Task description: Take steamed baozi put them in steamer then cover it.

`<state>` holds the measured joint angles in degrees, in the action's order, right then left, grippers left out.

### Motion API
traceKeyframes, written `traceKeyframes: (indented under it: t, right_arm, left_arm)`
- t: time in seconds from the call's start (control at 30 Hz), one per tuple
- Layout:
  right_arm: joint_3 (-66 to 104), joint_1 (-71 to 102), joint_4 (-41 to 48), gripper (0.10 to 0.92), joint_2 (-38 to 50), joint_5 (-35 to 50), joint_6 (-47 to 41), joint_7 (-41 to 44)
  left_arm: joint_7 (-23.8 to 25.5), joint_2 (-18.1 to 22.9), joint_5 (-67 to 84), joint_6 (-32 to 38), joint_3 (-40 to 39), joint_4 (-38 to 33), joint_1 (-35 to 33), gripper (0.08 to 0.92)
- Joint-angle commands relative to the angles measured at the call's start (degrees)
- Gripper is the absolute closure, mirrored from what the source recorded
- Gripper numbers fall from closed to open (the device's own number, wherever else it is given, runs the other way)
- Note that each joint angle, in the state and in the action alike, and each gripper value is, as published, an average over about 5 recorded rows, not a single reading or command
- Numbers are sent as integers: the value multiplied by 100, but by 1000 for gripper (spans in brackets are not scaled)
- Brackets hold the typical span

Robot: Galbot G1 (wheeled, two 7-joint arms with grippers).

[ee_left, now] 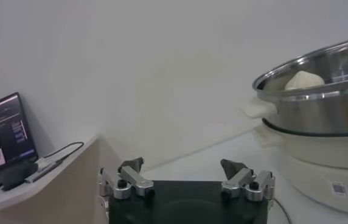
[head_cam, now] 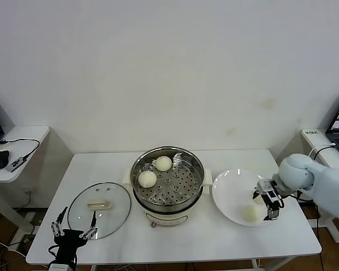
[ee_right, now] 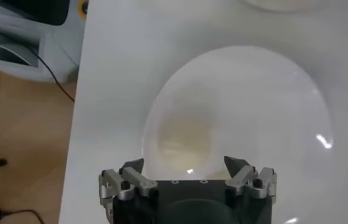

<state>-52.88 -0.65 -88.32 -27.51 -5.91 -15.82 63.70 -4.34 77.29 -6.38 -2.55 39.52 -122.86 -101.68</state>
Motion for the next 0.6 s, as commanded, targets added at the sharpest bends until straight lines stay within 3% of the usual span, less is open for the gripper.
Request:
traceKeyframes:
  t: [0.03, 0.6]
  right_arm:
    - [312, 580, 312, 205, -212, -171, -11, -76]
    - [455, 697, 500, 358, -432, -299, -151, -192]
  left_arm:
    - [4, -4, 1, -1, 5, 9, 4, 177]
    - [6, 12, -6, -2, -4, 21, 38, 177]
